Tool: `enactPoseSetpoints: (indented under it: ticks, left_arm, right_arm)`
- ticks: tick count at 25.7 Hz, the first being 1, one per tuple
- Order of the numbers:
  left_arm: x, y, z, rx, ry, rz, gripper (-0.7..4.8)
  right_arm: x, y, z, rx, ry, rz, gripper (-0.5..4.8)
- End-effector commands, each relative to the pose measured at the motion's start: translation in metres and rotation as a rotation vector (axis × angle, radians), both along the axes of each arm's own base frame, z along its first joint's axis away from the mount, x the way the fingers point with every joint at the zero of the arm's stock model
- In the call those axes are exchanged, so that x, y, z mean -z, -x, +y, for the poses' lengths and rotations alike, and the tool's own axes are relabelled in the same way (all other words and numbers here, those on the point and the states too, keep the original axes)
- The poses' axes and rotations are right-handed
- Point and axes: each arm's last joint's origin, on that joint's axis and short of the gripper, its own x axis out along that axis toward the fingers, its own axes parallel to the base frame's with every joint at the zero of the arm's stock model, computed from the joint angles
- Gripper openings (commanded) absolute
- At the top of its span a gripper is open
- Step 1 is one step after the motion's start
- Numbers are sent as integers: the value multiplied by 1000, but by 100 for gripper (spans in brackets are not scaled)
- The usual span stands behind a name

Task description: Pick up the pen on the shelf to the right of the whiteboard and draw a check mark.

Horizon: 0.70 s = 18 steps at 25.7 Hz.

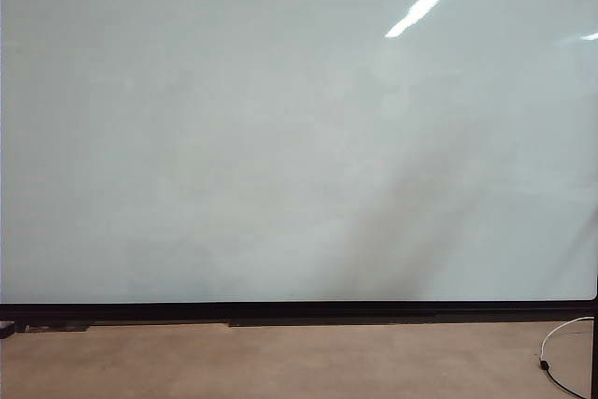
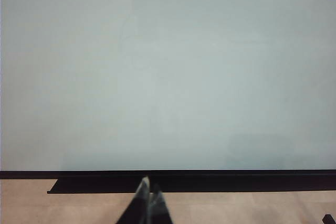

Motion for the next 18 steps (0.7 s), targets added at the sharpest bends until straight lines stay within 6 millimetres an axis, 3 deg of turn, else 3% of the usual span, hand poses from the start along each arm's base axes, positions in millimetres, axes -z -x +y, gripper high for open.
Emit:
enactPoseSetpoints:
  ticks: [1,18]
  left_arm:
    - [-2,0,0,0,-4,-15,-4]
    - [-2,0,0,0,-4,-15,-5]
  right_arm:
    - [-4,1,-1,23,-1,-36,-6]
    - [-1,0,0,-10,0,1,-6]
